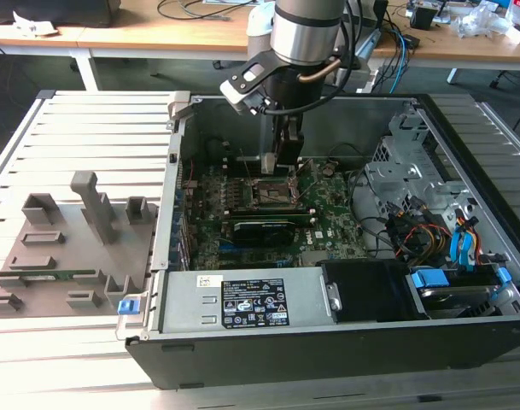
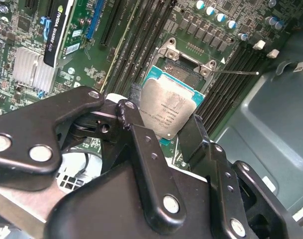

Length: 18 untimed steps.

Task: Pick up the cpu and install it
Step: 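Place the cpu into insertion slot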

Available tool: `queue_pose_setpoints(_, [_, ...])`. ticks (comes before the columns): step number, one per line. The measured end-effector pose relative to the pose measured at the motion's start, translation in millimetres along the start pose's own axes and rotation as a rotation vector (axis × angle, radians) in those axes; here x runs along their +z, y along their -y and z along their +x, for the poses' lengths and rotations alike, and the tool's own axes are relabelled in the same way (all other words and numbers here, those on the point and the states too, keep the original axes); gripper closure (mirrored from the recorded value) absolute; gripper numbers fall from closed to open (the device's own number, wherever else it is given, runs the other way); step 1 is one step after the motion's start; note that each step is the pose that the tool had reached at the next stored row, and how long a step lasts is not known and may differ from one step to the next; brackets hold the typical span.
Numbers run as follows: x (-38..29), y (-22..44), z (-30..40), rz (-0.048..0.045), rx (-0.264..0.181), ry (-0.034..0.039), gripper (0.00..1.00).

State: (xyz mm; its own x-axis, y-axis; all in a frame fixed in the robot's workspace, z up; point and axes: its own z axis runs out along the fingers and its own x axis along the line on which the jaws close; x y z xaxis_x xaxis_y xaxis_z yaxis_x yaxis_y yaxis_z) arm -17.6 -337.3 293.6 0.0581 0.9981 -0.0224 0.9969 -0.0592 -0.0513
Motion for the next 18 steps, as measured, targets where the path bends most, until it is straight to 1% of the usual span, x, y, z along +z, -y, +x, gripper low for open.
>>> queue_pose_setpoints(18, [5.4, -0.3, 0.1, 0.0000, 0.000, -0.0001, 0.46])
